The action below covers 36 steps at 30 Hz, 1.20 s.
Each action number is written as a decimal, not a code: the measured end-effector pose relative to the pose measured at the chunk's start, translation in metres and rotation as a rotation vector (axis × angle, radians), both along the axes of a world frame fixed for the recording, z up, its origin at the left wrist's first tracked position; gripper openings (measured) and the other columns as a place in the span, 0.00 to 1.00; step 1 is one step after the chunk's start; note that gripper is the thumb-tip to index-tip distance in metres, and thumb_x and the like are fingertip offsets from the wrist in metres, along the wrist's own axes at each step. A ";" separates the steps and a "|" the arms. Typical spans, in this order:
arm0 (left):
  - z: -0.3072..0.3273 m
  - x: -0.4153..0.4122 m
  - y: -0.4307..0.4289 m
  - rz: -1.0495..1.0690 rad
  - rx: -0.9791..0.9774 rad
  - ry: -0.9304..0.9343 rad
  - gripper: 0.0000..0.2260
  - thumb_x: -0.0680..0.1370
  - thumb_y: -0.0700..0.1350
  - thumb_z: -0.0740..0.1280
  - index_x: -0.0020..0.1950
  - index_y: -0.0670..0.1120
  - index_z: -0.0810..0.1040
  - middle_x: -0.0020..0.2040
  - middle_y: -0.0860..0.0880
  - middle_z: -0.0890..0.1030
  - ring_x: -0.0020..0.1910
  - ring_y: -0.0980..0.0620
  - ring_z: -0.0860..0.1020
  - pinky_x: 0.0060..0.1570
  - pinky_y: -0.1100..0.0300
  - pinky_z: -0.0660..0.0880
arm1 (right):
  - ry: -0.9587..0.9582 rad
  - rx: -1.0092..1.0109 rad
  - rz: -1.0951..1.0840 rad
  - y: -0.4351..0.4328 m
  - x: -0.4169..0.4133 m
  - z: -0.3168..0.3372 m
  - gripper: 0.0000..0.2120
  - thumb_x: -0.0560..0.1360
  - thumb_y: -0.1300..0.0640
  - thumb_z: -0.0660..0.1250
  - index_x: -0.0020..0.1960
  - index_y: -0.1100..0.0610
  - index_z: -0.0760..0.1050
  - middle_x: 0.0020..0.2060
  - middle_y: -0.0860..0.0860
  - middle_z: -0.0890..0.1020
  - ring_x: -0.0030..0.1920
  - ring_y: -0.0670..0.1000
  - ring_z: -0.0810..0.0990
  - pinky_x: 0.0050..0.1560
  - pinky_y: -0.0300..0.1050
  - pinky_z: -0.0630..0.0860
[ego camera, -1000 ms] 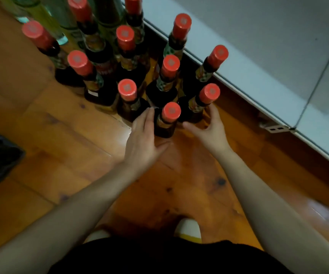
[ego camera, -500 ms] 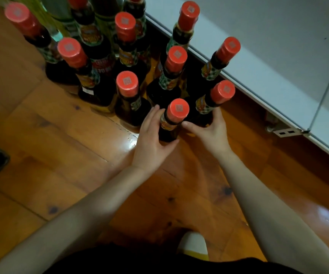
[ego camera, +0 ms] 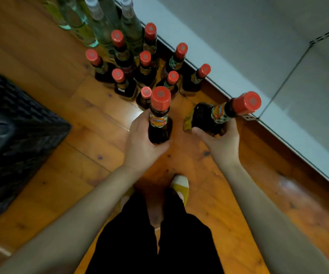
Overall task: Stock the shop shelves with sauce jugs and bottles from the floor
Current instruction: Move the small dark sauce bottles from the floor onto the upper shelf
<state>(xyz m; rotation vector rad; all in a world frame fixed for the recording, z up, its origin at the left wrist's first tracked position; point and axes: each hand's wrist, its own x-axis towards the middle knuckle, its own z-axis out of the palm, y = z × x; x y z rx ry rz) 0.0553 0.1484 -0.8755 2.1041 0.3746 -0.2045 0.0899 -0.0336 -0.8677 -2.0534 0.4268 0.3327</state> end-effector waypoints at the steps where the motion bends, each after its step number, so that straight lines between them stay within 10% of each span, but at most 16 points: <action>1: 0.021 -0.003 0.002 0.004 0.005 0.000 0.32 0.64 0.49 0.74 0.65 0.40 0.70 0.59 0.43 0.76 0.61 0.45 0.73 0.59 0.49 0.71 | 0.017 0.004 -0.001 0.002 -0.005 0.020 0.34 0.64 0.54 0.77 0.65 0.56 0.66 0.55 0.44 0.76 0.58 0.52 0.77 0.53 0.53 0.79; 9: 0.205 -0.009 0.023 0.056 -0.020 -0.025 0.33 0.64 0.51 0.74 0.65 0.43 0.69 0.59 0.44 0.75 0.61 0.45 0.73 0.59 0.46 0.72 | 0.020 -0.003 0.024 0.020 -0.019 0.190 0.34 0.61 0.46 0.77 0.63 0.53 0.68 0.54 0.52 0.80 0.51 0.59 0.81 0.51 0.59 0.79; 21: 0.461 0.014 0.040 -0.028 -0.018 -0.199 0.28 0.65 0.43 0.77 0.62 0.47 0.71 0.53 0.55 0.73 0.57 0.54 0.72 0.54 0.59 0.68 | -0.156 0.038 0.019 0.023 -0.020 0.442 0.29 0.64 0.54 0.77 0.60 0.49 0.67 0.48 0.37 0.74 0.51 0.39 0.75 0.52 0.29 0.71; 36: 0.626 -0.012 -0.142 -0.376 -0.114 -0.426 0.23 0.63 0.42 0.77 0.52 0.54 0.71 0.45 0.56 0.75 0.50 0.52 0.75 0.45 0.58 0.73 | -0.414 0.046 -0.214 -0.155 -0.113 0.603 0.27 0.61 0.58 0.79 0.54 0.47 0.70 0.47 0.37 0.77 0.49 0.34 0.75 0.46 0.28 0.73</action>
